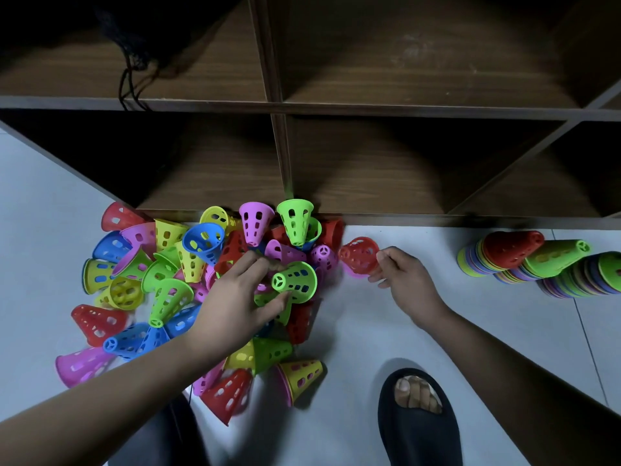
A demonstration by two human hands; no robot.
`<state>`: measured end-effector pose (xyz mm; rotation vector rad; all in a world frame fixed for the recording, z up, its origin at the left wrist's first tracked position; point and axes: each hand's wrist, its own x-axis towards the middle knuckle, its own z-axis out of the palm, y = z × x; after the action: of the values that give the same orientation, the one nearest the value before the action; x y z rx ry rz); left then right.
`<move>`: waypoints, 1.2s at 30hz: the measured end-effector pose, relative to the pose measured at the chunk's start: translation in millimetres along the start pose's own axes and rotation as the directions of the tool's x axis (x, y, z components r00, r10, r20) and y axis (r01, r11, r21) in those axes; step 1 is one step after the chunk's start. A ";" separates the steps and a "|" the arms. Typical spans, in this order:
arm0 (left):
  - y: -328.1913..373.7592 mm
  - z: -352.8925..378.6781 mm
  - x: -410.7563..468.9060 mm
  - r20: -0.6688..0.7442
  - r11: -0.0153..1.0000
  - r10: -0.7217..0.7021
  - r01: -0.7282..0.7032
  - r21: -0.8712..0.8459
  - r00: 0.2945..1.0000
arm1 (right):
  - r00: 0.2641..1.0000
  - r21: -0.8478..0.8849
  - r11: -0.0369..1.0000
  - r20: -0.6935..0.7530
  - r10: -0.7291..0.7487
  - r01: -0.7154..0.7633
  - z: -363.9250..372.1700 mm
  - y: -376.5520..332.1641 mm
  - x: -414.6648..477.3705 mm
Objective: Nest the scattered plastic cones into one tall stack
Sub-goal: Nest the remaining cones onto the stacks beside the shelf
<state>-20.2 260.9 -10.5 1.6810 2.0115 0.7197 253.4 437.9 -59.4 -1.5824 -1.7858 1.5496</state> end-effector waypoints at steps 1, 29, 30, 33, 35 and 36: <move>1.0 1.0 1.0 -0.001 1.000 0.005 -0.005 -0.001 1.000 | 0.998 0.046 0.997 -0.009 0.068 -0.067 0.7 2.4 5.5; 26.7 43.3 35.9 0.177 0.972 0.151 -0.178 0.152 0.973 | 0.945 -0.441 0.860 0.299 -0.129 0.257 79.3 21.5 -104.5; 22.2 38.8 28.4 0.173 0.971 0.153 -0.181 0.158 0.973 | 0.914 -0.435 0.833 0.361 -0.185 0.341 82.6 22.4 -110.7; 6.8 25.8 2.2 0.173 0.964 0.137 -0.171 0.205 0.975 | 0.778 -0.446 0.689 0.562 -0.280 0.570 89.1 28.2 -124.7; -2.3 21.6 -15.2 0.178 0.960 0.115 -0.156 0.232 0.977 | 0.711 -0.447 0.605 0.634 -0.305 0.659 91.6 32.5 -129.0; -5.6 21.5 -23.2 0.184 0.960 0.116 -0.158 0.232 0.976 | 0.684 -0.450 0.563 0.656 -0.317 0.693 93.8 34.9 -129.7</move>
<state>-7.1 239.9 -31.0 1.9675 1.9421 0.3658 244.5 274.7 -70.6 -0.6304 -3.0377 1.0938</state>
